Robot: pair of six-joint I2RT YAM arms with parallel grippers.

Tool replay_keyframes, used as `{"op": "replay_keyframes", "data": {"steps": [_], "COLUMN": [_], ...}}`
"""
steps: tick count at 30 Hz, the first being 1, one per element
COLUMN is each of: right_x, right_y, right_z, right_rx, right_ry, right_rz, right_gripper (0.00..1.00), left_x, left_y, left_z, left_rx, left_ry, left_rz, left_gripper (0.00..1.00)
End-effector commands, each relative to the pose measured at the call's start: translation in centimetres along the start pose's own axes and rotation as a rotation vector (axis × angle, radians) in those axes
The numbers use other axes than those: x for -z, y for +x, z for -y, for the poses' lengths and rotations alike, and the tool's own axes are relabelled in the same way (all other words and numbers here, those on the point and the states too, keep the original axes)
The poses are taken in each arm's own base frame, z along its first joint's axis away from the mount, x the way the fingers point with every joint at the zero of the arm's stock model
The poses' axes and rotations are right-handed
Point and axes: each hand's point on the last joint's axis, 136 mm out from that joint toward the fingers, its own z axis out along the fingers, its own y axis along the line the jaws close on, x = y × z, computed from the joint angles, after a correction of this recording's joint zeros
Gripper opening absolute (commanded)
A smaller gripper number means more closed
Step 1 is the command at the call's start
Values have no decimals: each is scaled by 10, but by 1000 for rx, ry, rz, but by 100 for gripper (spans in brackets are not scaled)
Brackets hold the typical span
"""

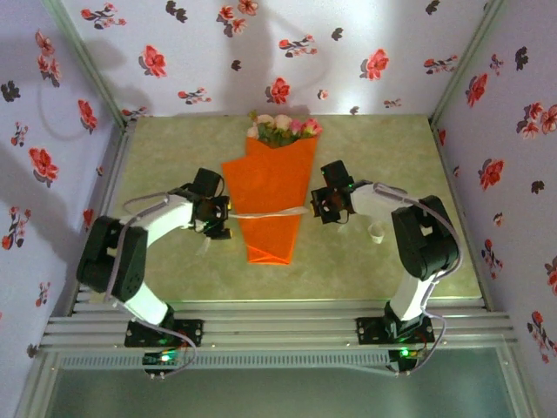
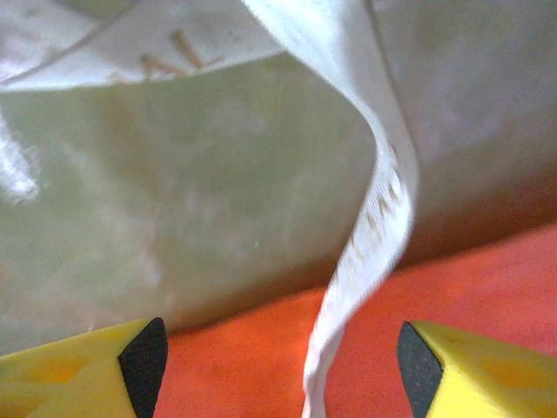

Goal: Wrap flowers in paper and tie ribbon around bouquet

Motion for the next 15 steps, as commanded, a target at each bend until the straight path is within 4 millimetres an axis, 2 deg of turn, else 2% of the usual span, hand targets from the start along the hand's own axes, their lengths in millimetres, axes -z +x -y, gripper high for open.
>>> {"op": "replay_keyframes", "data": {"steps": [1,4,9,12,15], "right_x": [7,7,8,9,14], "right_y": [2,3,6,10,14], "right_z": [12,15,18,22,33], "right_rx": [18,18,28,38,65], "right_ry": [24,28,36,49,85], "right_rz": [6,-2,-18,-34,-59], "right_gripper": [0,0,0,0,0], "left_x": [-16,-22,-29,-29,-17], "left_y": [2,0,-12,-13,-12], "left_z": [22,27,6,-1,-13], "left_rx": [23,-2,-2,-14,-72], "left_ry": [46,30,-30,-31,-77], "left_rz": [-26,-6,25,19,18], "left_gripper": [72,67,47,24,1]}}
